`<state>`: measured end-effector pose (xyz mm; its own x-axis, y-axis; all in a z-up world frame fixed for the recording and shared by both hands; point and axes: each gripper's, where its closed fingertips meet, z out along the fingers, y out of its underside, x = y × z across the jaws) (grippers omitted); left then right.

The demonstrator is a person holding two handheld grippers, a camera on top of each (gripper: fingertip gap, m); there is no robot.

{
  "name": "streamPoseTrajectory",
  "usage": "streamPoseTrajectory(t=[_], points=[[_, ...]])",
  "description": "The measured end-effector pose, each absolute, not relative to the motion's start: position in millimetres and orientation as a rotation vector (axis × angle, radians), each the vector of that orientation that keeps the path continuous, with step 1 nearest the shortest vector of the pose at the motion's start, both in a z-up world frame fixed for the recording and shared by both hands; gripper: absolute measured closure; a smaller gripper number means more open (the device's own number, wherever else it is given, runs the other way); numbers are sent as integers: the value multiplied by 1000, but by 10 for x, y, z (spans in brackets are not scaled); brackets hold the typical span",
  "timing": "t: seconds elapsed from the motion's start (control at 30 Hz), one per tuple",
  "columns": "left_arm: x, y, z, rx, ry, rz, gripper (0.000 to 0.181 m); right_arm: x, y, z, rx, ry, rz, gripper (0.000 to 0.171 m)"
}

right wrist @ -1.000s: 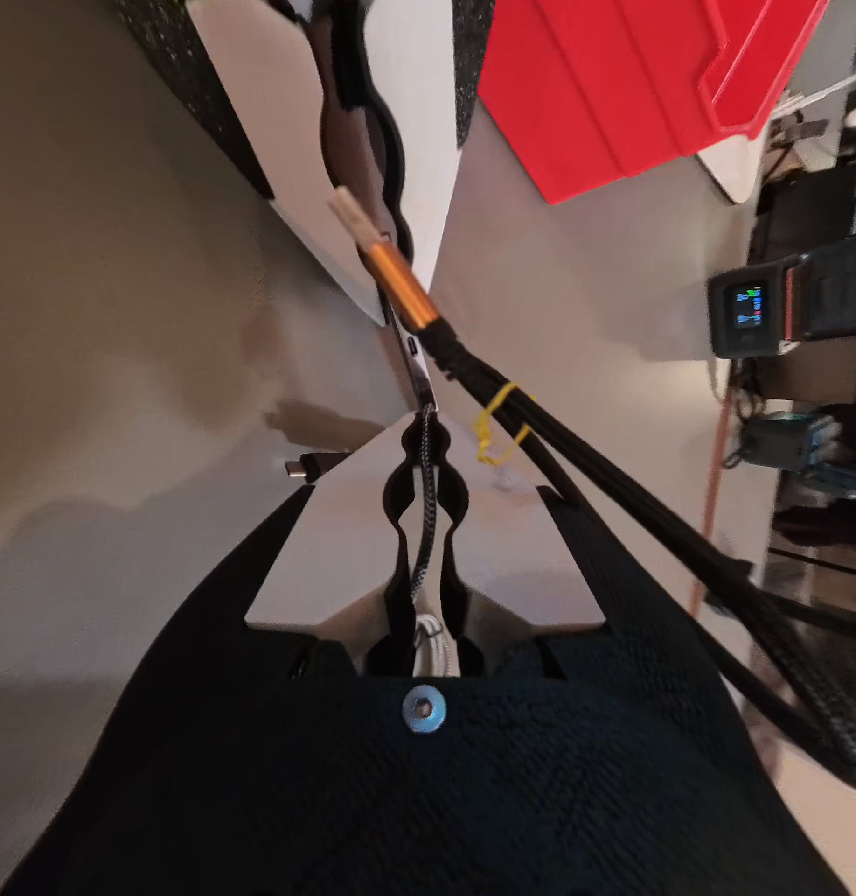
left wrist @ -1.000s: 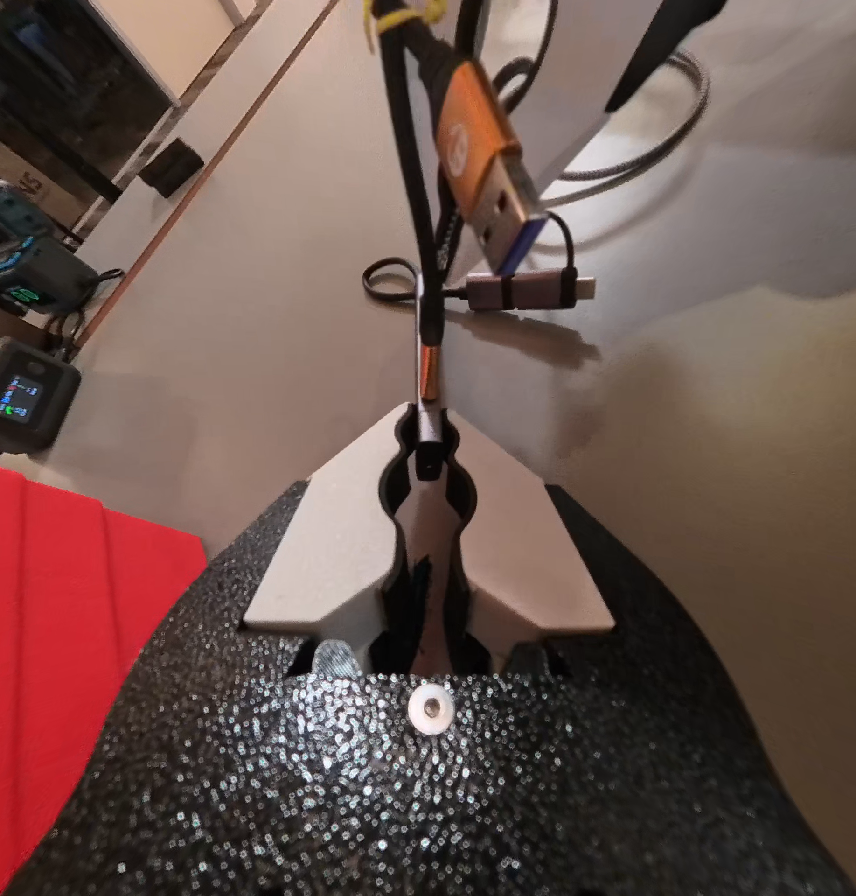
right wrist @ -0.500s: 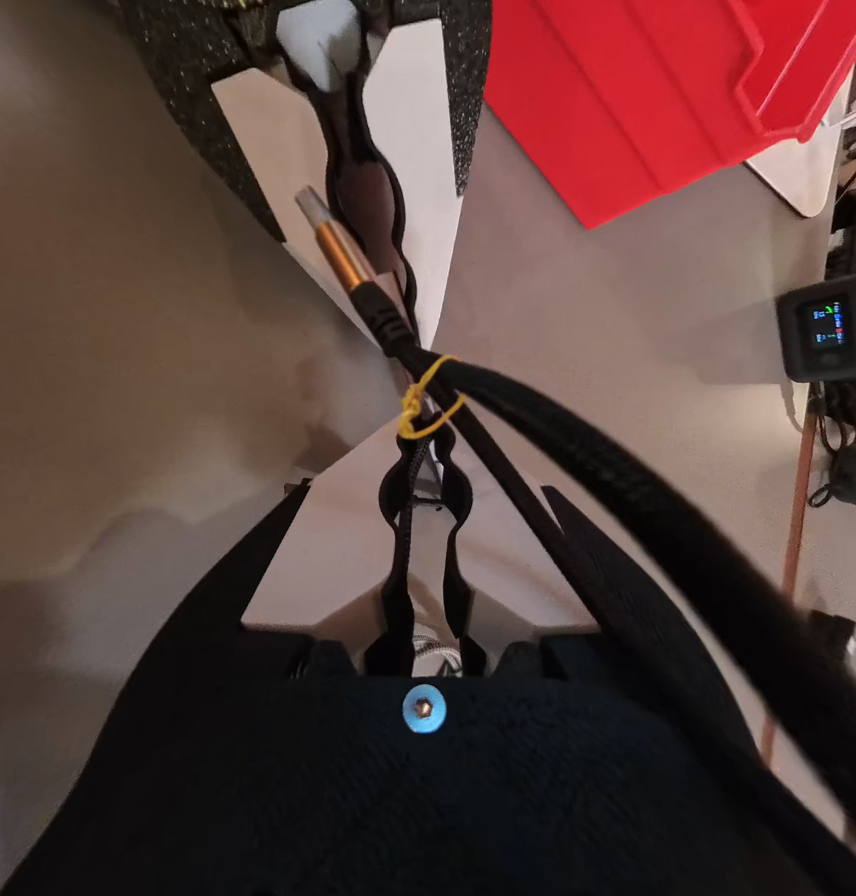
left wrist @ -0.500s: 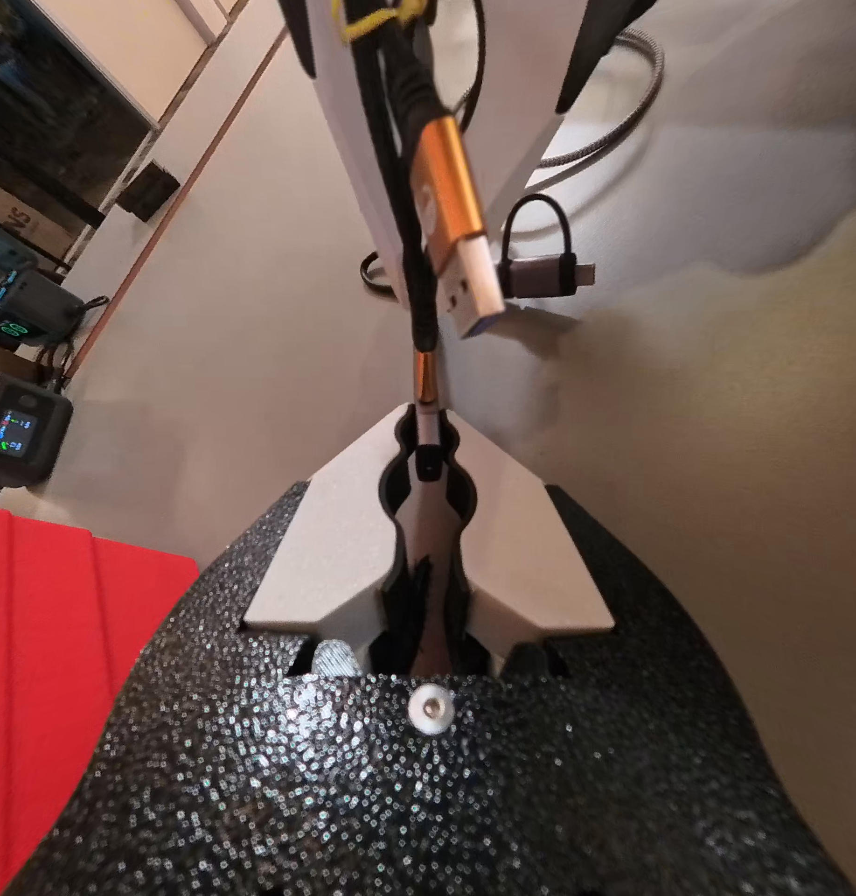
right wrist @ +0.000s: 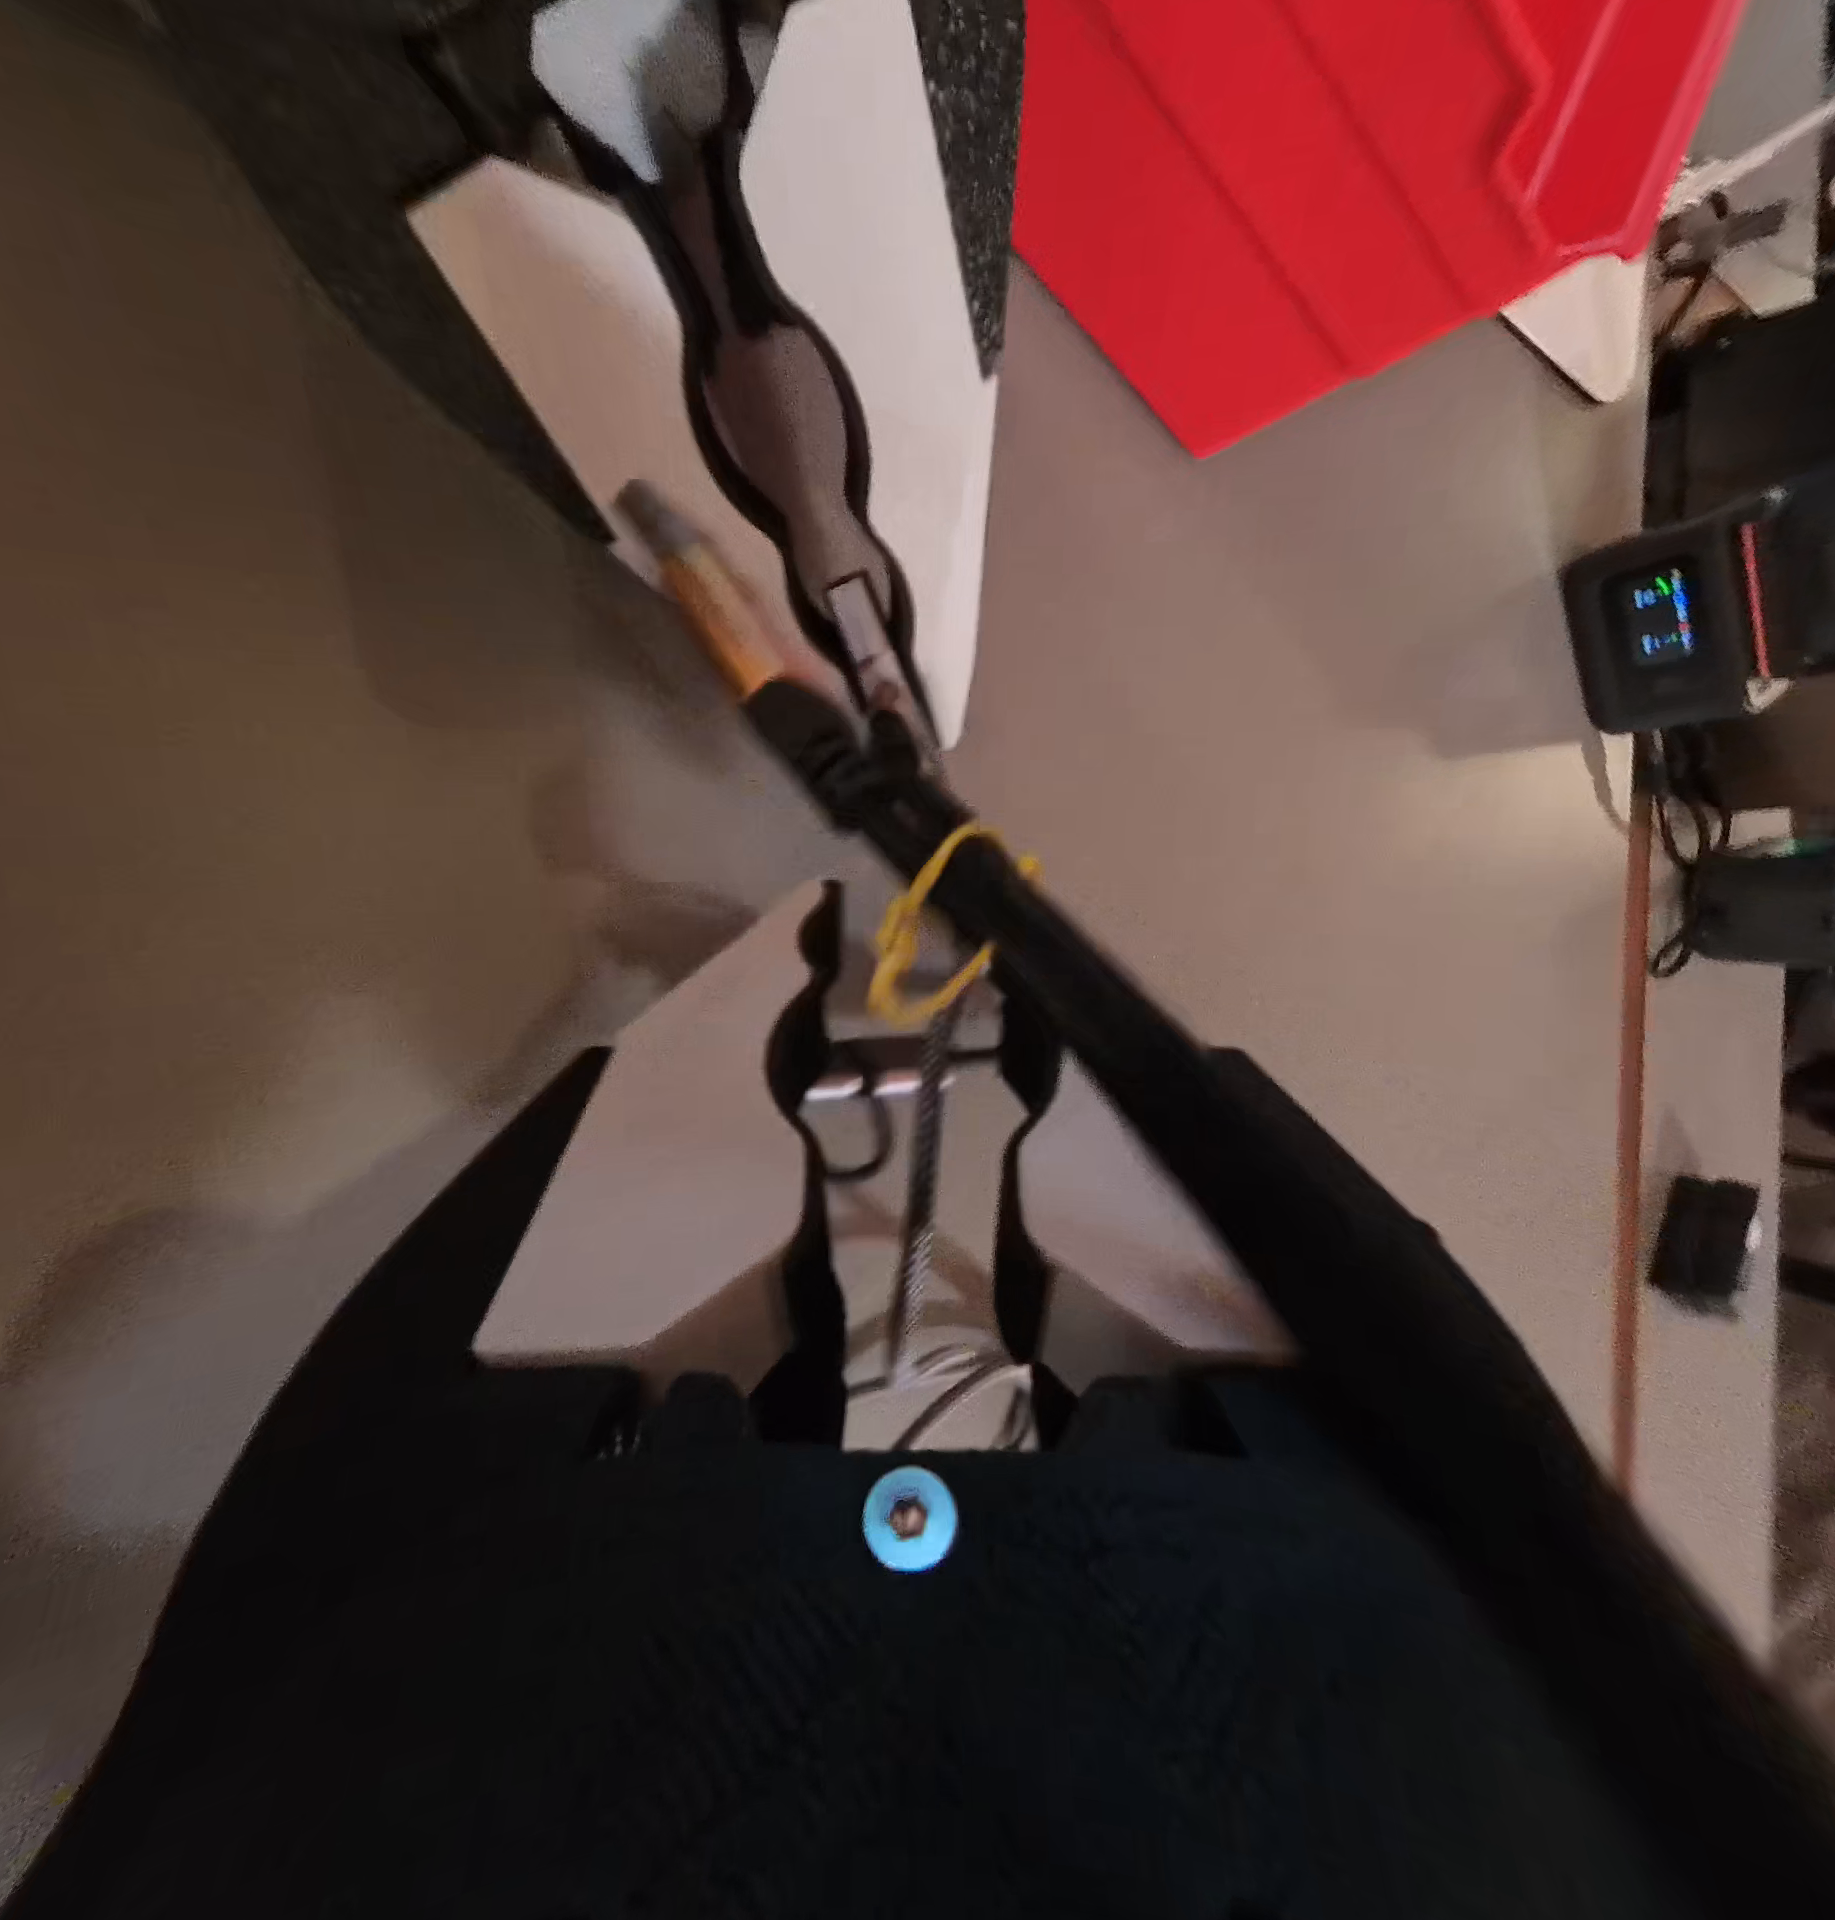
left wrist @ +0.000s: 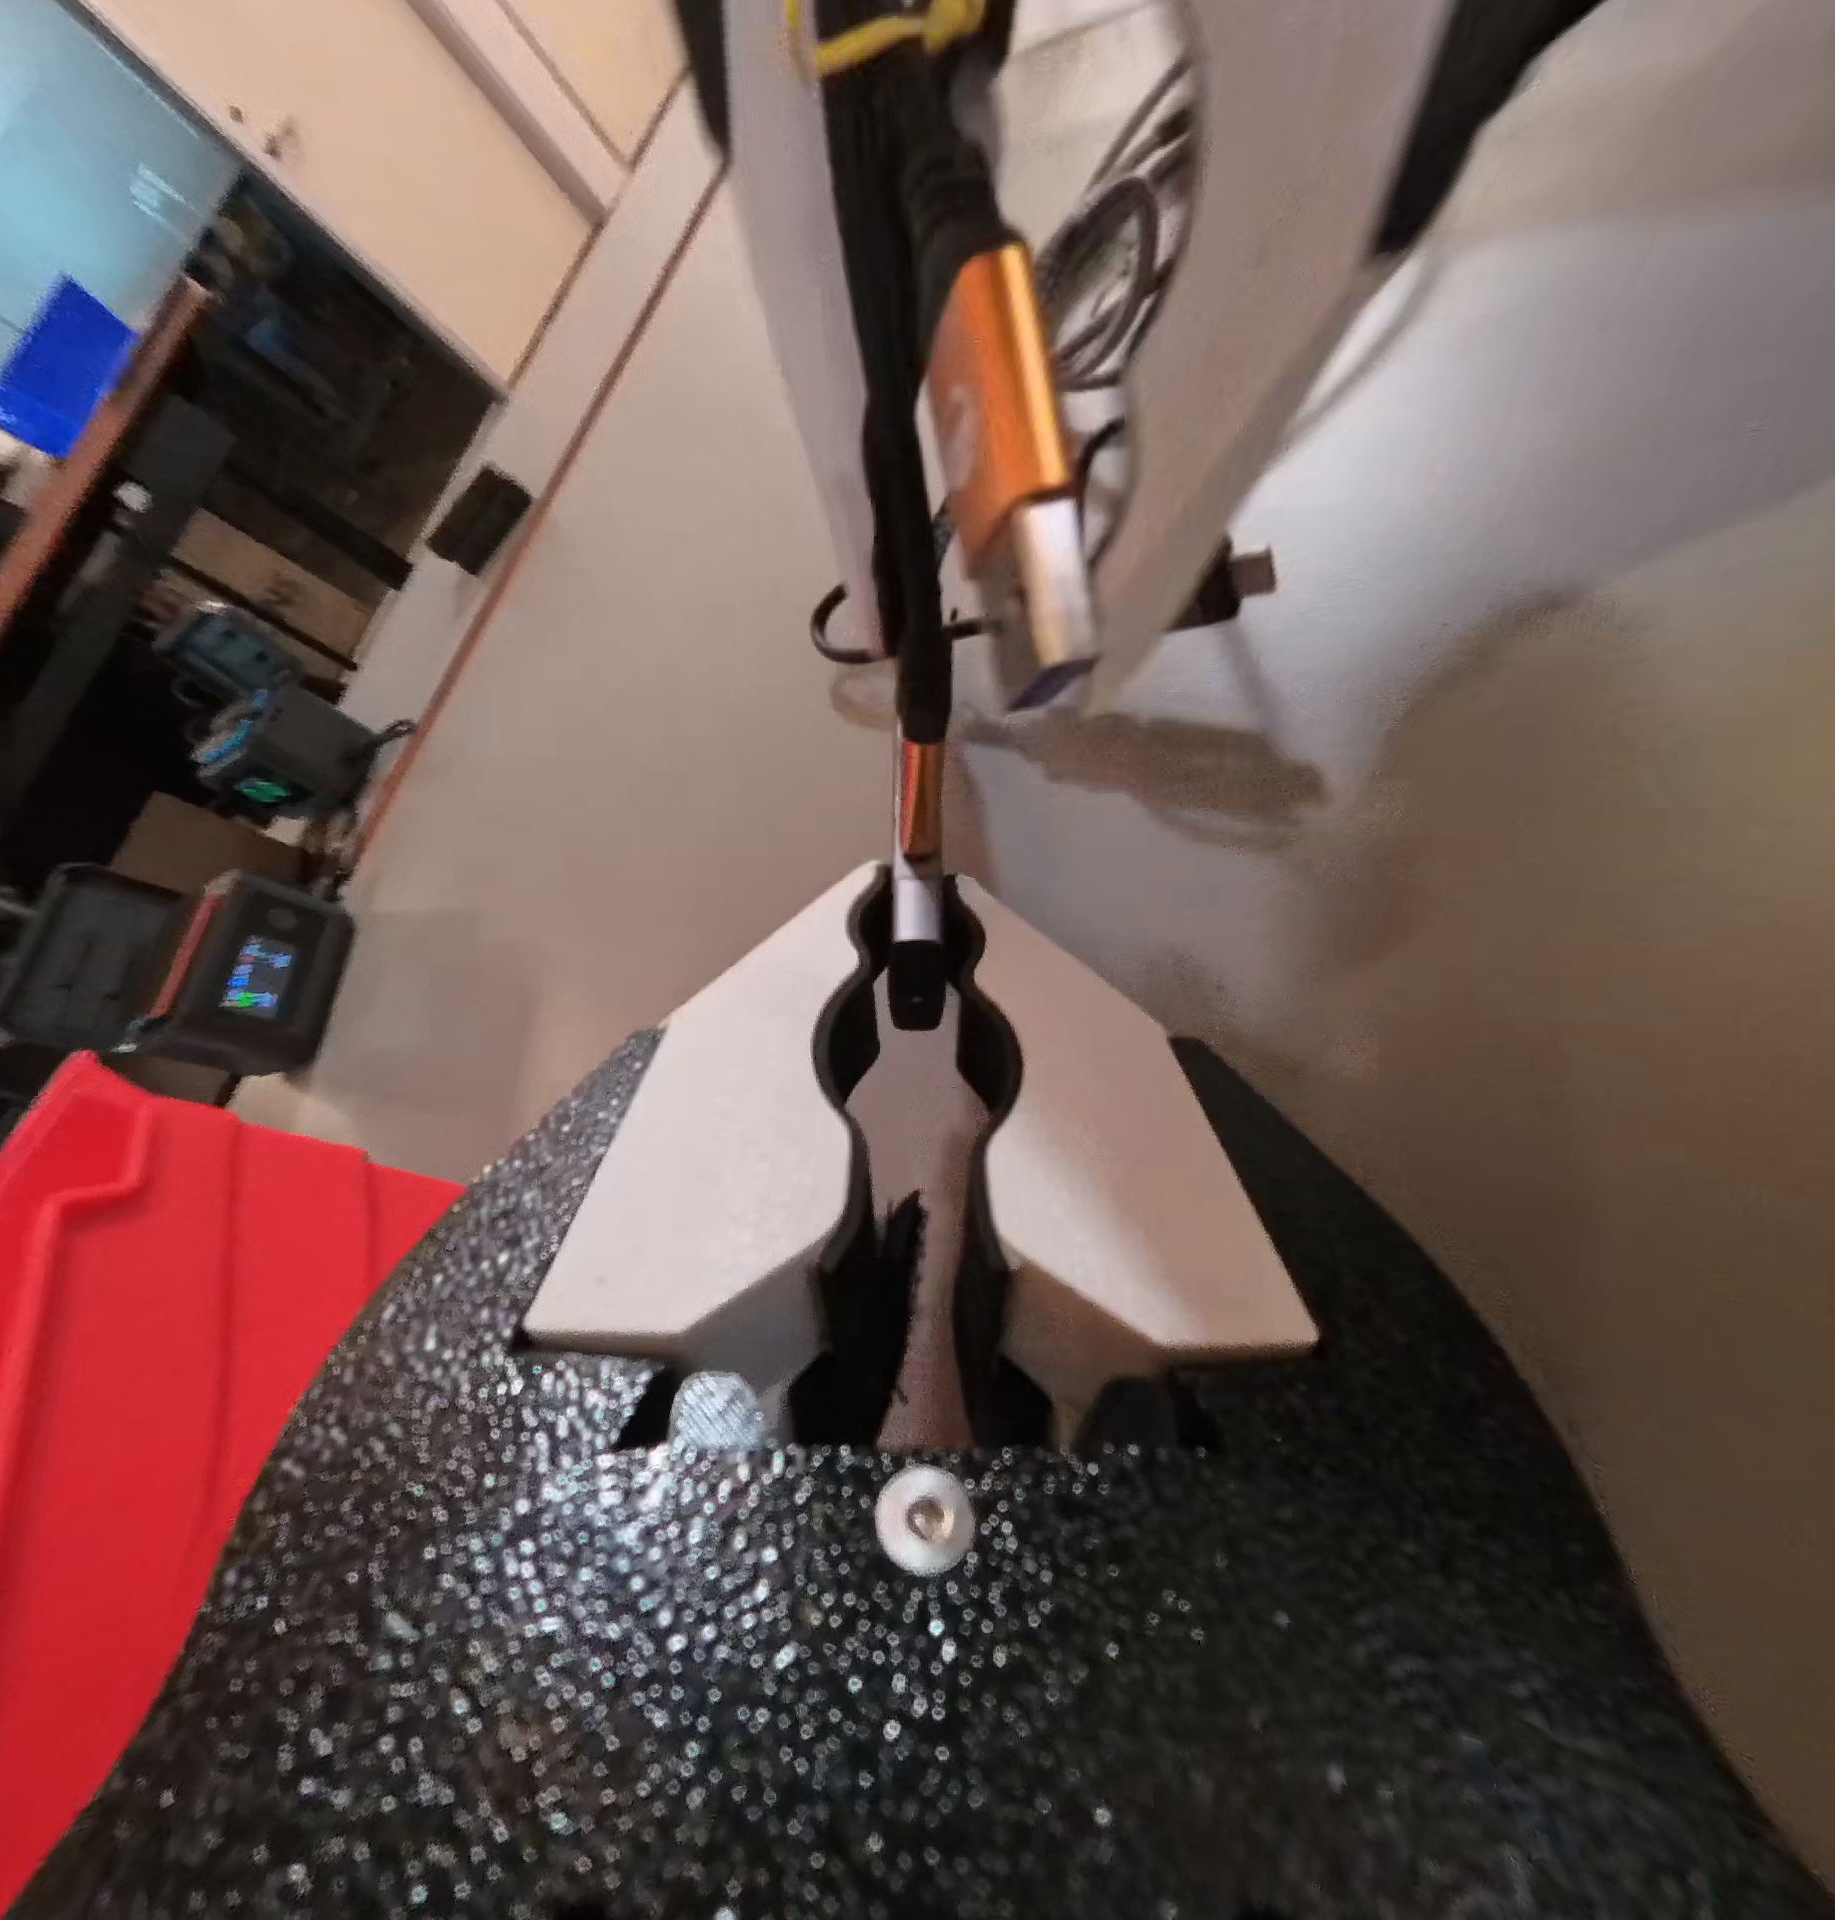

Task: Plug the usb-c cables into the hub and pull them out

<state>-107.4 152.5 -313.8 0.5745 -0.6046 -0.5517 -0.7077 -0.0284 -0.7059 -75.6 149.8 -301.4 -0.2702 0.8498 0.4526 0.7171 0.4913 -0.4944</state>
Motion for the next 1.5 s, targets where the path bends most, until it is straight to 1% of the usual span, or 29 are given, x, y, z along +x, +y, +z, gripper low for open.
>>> streamPoseTrajectory(t=[0.03, 0.1, 0.13, 0.17, 0.3, 0.43, 0.47, 0.5, 0.6, 0.7, 0.73, 0.8, 0.87, 0.93, 1.0, 1.03, 1.07, 1.1, 1.17, 1.27, 1.4, 1.5], points=[[-1112, 1547, -3109, -1697, 1084, 160, 175, -694, 1458, -2960, -1312, -2008, 272, 132], [-1187, 1589, -3035, -1680, 1038, 221, 175, -529, 1347, -2814, -1336, -1921, 330, 122], [-1219, 1607, -2996, -1668, 1018, 251, 175, -431, 1279, -2736, -1339, -1887, 362, 119], [-1271, 1633, -2943, -1650, 995, 303, 175, -324, 1193, -2658, -1332, -1867, 406, 120], [-1405, 1664, -2704, -1497, 976, 532, 175, 101, 855, -2271, -1300, -1825, 680, 126], [-1327, 1615, -2575, -1334, 1039, 711, 175, 269, 786, -1675, -1202, -1693, 923, 133], [-1287, 1590, -2552, -1286, 1061, 756, 175, 215, 879, -1530, -1191, -1620, 932, 138], [-1245, 1567, -2530, -1240, 1087, 792, 175, 138, 990, -1464, -1200, -1579, 907, 149], [-1110, 1505, -2545, -1131, 1172, 861, 175, -123, 1263, -1766, -1217, -1738, 606, 147], [-997, 1478, -2604, -1037, 1254, 925, 175, -323, 1408, -2164, -1186, -1987, 325, 132], [-960, 1471, -2622, -1007, 1278, 948, 175, -366, 1443, -2261, -1148, -2067, 247, 129], [-855, 1428, -2650, -920, 1333, 986, 175, -424, 1483, -2430, -1061, -2226, 123, 117], [-732, 1361, -2674, -825, 1388, 1012, 176, -465, 1522, -2574, -973, -2356, 22, 110], [-660, 1319, -2656, -767, 1401, 1034, 175, -465, 1547, -2727, -929, -2473, -50, 110], [-664, 1314, -2612, -766, 1385, 1024, 175, -455, 1548, -2854, -915, -2556, -83, 115], [-681, 1320, -2580, -779, 1372, 1014, 175, -450, 1558, -2895, -911, -2578, -102, 123], [-674, 1316, -2598, -809, 1369, 983, 175, -450, 1577, -2907, -903, -2587, -124, 142], [-675, 1315, -2574, -832, 1347, 950, 175, -455, 1583, -2892, -904, -2584, -125, 148], [-731, 1329, -2478, -921, 1250, 869, 172, -482, 1605, -2767, -940, -2520, -110, 148], [-874, 1390, -2443, -1079, 1143, 688, 164, -409, 1777, -2390, -964, -2364, -182, 149], [-1060, 1490, -2527, -1285, 1032, 516, 169, -116, 2104, -1621, -1033, -2083, -268, 148], [-1066, 1499, -2571, -1326, 1009, 453, 173, 218, 2349, -984, -1072, -1878, -363, 149]])
